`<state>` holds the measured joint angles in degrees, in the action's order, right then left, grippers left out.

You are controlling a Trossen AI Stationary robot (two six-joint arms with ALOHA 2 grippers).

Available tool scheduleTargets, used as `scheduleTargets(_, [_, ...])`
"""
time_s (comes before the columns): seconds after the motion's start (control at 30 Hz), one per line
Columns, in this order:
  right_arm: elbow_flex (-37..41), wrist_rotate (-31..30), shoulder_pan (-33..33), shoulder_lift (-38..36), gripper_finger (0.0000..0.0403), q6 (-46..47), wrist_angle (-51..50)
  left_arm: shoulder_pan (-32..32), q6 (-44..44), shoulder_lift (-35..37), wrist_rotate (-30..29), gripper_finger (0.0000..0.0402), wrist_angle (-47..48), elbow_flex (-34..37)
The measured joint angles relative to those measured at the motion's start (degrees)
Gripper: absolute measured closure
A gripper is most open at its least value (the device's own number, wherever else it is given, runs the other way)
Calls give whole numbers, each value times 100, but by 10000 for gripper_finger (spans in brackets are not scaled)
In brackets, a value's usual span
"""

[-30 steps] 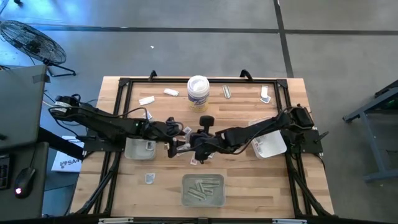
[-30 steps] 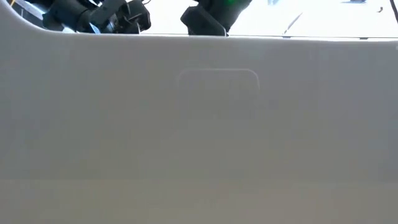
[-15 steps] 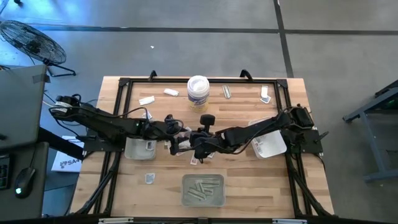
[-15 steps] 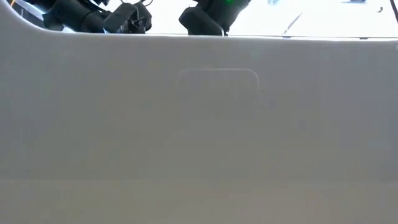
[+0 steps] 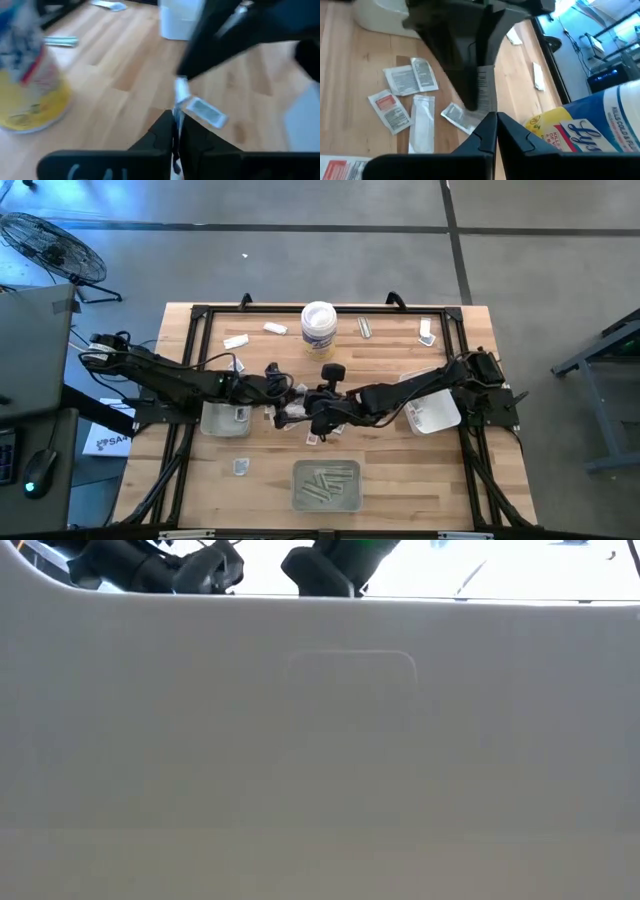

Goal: Pick & Place First Aid Supplies
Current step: Put the blue alcohol pad into the top gray bin

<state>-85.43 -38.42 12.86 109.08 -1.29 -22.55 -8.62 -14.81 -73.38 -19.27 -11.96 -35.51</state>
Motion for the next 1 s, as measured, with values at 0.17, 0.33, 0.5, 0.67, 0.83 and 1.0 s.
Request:
scheduleTargets(0.17, [0,-321,8,-25,379,210,13,0,135,138,-238,398,555,0])
scheduleTargets(0.33, [-2,-368,57,-226,339,138,125,-72,217,701,-251,399,2427,-573])
scheduleTargets(0.5, [0,-331,72,-269,305,136,37,-395,-622,1092,-280,400,5753,-1569])
scheduleTargets(0.67, [0,9,-16,-242,293,253,53,-413,-2680,1110,-303,400,8135,-1925])
scheduleTargets(0.83, [0,368,-173,-236,299,442,66,-413,-3664,1069,3,401,8284,-1291])
scheduleTargets(1.0, [0,733,-239,-236,301,495,59,-413,-3778,963,-130,401,7610,-647])
